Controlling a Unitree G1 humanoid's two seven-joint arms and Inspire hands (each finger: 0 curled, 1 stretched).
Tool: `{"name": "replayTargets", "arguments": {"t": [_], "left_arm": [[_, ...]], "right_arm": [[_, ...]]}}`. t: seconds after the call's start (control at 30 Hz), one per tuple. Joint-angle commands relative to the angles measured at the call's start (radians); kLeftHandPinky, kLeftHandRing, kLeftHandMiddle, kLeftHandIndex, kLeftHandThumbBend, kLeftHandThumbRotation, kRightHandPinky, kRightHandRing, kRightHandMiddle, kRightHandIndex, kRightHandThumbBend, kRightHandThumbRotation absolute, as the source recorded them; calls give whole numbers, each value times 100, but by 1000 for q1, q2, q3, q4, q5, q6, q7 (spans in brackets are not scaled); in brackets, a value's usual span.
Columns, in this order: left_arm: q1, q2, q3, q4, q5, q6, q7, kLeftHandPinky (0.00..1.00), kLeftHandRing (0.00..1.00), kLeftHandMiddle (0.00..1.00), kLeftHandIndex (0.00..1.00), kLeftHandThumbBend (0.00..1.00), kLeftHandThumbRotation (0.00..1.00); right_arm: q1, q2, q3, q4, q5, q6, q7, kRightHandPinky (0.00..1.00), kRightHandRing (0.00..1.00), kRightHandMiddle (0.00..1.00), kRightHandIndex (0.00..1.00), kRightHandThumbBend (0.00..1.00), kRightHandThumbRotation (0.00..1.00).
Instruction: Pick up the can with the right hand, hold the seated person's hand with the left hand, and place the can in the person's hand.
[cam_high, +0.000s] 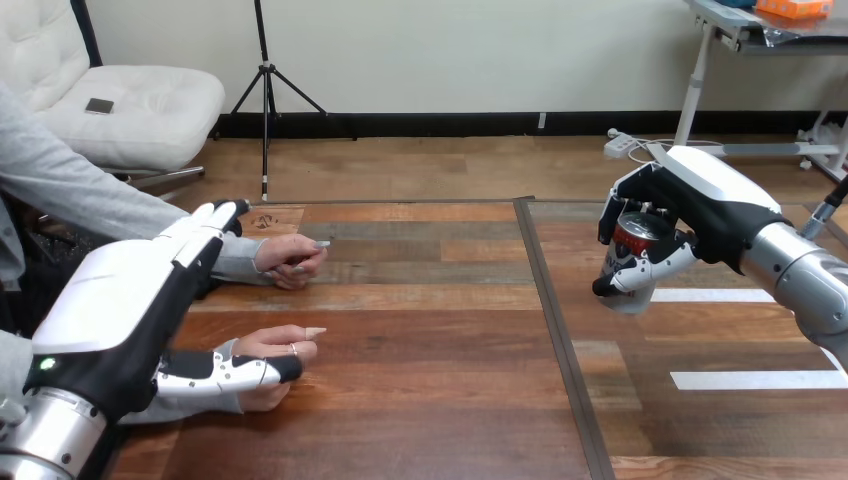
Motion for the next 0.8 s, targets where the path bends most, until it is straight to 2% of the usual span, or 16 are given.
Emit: {"name": "replayTargets", "arguments": {"t": [0.0,0.27,0.4,0.57,0.77], "left_arm": [[-73,46,-25,-20,39,1,28,77,95,98,98,100,56],[-89,79,-48,-6,78,29,-1,78,96,99,99,100,57],[-94,96,-64,-20,126,69,-27,78,95,98,99,100,59],[-101,109,-79,-20,152,91,-34,78,94,97,96,100,62],[-119,126,-101,12,179,91,-13,78,93,96,94,100,65]], "right_arm": [[-42,-15,-34,-32,25,-1,-12,33,37,41,42,76,0],[-42,-17,-34,-31,27,-3,-6,33,37,41,42,75,0],[-42,-18,-32,-35,21,10,-12,34,37,41,42,75,0],[-41,-18,-33,-36,23,9,-11,34,38,42,42,75,0],[-41,-19,-32,-34,22,4,-12,34,38,42,43,76,0]]}}
